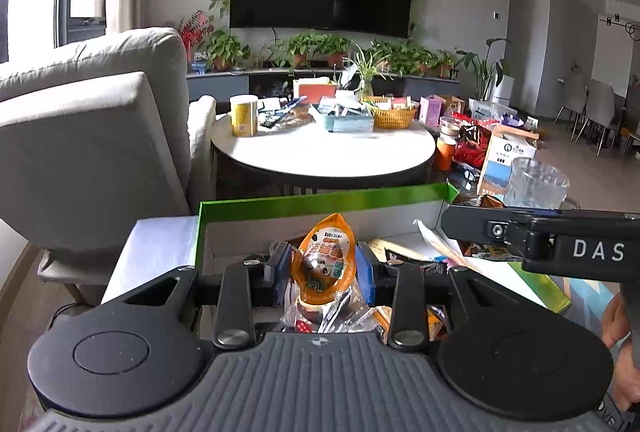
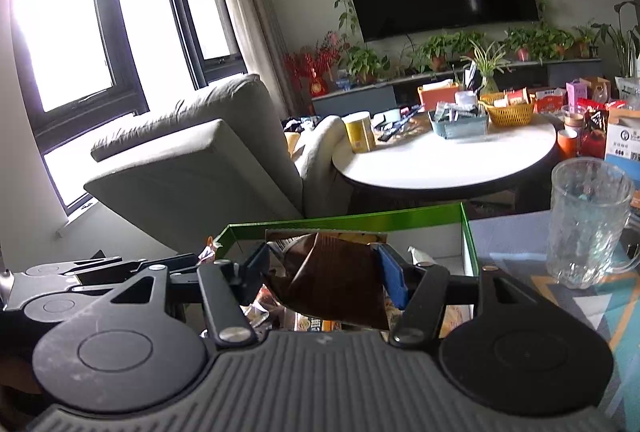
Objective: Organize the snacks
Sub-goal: 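Carry both packets over the green box and open both tools to drop them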
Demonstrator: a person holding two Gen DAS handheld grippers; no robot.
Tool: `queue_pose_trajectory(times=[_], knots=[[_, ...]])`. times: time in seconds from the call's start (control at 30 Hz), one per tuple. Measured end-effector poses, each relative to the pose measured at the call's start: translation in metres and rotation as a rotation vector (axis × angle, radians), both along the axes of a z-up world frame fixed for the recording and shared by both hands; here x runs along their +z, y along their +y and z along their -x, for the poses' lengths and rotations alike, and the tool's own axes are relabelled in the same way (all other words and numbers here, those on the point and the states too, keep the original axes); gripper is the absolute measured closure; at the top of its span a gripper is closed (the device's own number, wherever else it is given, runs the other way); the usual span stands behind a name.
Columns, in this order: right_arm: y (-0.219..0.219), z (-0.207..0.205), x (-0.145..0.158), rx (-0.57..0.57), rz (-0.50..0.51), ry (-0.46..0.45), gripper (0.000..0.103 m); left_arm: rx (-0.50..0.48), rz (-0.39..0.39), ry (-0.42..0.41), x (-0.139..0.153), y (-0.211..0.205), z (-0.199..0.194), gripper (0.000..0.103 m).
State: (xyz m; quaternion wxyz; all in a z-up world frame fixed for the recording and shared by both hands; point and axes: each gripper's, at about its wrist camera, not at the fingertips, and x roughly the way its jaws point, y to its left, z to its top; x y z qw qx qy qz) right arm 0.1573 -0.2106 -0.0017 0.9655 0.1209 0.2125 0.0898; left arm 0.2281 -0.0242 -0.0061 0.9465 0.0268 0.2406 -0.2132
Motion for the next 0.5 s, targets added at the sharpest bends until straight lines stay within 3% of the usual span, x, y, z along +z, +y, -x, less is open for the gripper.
queue_pose_trajectory(times=[0.2, 0.3, 0.5], knots=[[-0.0001, -0.0052, -0.0065, -0.005, -0.001, 0.024, 0.059, 0.015, -0.007, 0.026, -0.005, 0.0002, -0.0063, 0.069], [-0.0007, -0.0067, -0.0092, -0.016, -0.001, 0.036, 0.059, 0.031, -0.038, 0.028, -0.007, -0.0017, -0.0072, 0.058], [-0.0033, -0.0023, -0.0101, -0.011, -0.03, 0.055, 0.059, 0.028, -0.031, 0.016, -0.0061, 0.0009, -0.0017, 0.055]])
